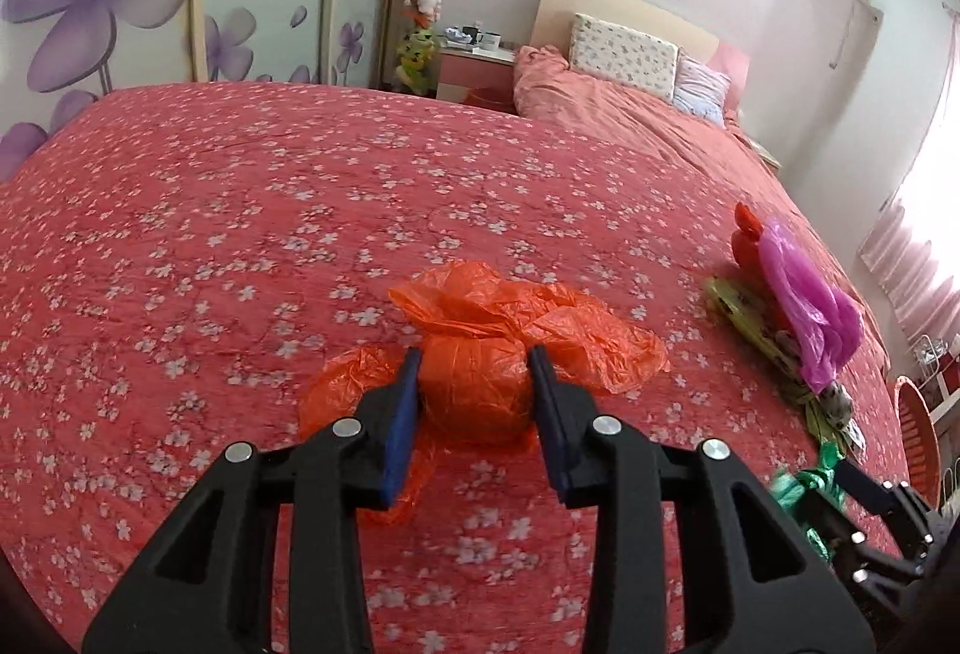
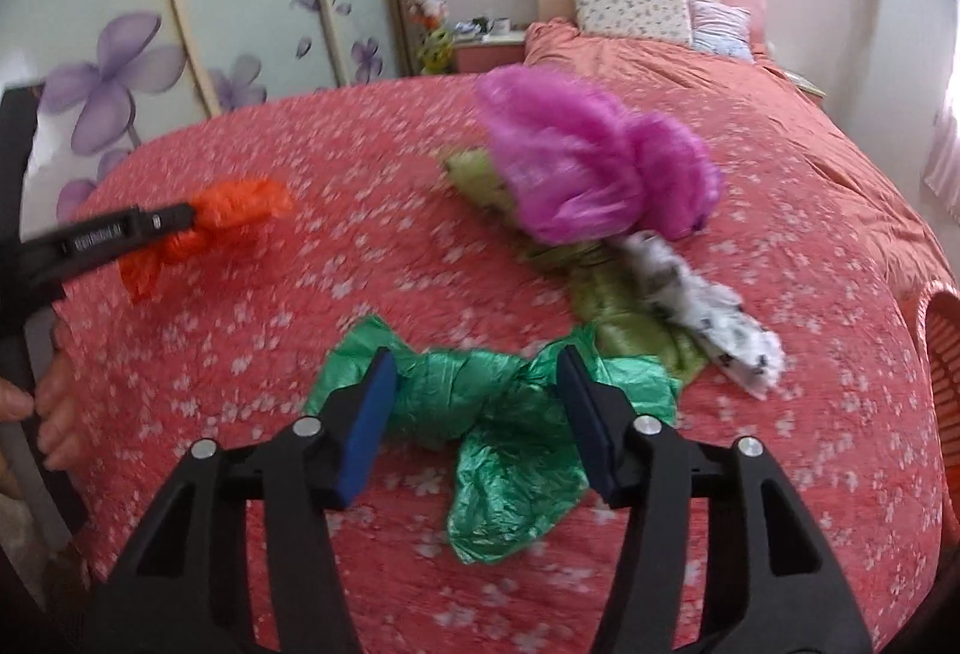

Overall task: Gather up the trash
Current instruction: 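Grasp the orange bag with the left tool while the right tool grasps the green bag, then carry the orange and green bags over the orange basket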

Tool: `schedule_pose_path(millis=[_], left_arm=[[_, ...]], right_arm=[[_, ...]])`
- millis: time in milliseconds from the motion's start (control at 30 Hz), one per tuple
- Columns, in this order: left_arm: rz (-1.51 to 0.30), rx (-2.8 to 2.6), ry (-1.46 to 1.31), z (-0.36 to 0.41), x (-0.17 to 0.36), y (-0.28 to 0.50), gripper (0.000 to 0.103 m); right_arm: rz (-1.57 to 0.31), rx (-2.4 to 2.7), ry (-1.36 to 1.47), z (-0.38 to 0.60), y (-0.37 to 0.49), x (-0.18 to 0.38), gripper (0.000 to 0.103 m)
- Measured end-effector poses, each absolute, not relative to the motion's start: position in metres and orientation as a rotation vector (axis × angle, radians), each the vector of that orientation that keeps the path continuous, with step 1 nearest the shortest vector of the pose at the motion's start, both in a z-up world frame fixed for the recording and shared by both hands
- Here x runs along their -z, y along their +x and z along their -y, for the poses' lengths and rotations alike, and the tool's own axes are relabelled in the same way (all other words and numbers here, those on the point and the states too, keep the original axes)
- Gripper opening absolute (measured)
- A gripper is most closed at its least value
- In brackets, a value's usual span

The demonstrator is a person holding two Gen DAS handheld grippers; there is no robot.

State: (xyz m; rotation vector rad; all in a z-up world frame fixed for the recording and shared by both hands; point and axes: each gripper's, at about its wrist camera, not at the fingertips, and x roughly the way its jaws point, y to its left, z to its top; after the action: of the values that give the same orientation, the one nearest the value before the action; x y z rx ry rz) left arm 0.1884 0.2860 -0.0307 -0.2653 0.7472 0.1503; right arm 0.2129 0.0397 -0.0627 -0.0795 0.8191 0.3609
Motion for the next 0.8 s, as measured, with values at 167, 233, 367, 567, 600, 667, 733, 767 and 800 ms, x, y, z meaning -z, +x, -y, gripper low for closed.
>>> schedule_pose_path(millis=[167, 233, 367, 567, 600, 667, 733, 767, 800], left_arm=[[-0.739, -0.135, -0.258, -0.279, 0.029, 0.185, 0.036], [-0.734, -0.127, -0.258, -0.276, 0.027, 0.185, 0.036], [-0.716, -0.105, -0.252, -0.264, 0.017, 0.181, 0.036], [-0.683, -0.063, -0.230, -0.241, -0.001, 0.178, 0.036], [-0.677, -0.054, -0.226, -0.237, -0.005, 0.178, 0.036], [-0.665, -0.038, -0.219, -0.226, -0.011, 0.178, 0.036], [-0.656, -0.023, -0.215, -0.218, -0.016, 0.177, 0.036], [-0.651, -0.015, -0.212, -0.213, -0.019, 0.177, 0.036], [-0.647, -0.007, -0.210, -0.208, -0.020, 0.176, 0.036]], right_arm=[[-0.825, -0.390, -0.095, -0.041, 0.208, 0.065, 0.024], [-0.813, -0.386, -0.106, -0.039, 0.204, 0.063, 0.020], [-0.775, -0.376, -0.082, -0.025, 0.195, 0.051, 0.018], [-0.667, -0.339, -0.023, 0.010, 0.178, 0.013, 0.018], [-0.651, -0.328, -0.014, 0.015, 0.176, 0.008, 0.018], [-0.628, -0.310, 0.000, 0.026, 0.173, 0.000, 0.018], [-0.600, -0.277, 0.020, 0.042, 0.170, -0.010, 0.018], [-0.585, -0.258, 0.031, 0.051, 0.169, -0.015, 0.018], [-0.572, -0.241, 0.041, 0.059, 0.168, -0.018, 0.018]])
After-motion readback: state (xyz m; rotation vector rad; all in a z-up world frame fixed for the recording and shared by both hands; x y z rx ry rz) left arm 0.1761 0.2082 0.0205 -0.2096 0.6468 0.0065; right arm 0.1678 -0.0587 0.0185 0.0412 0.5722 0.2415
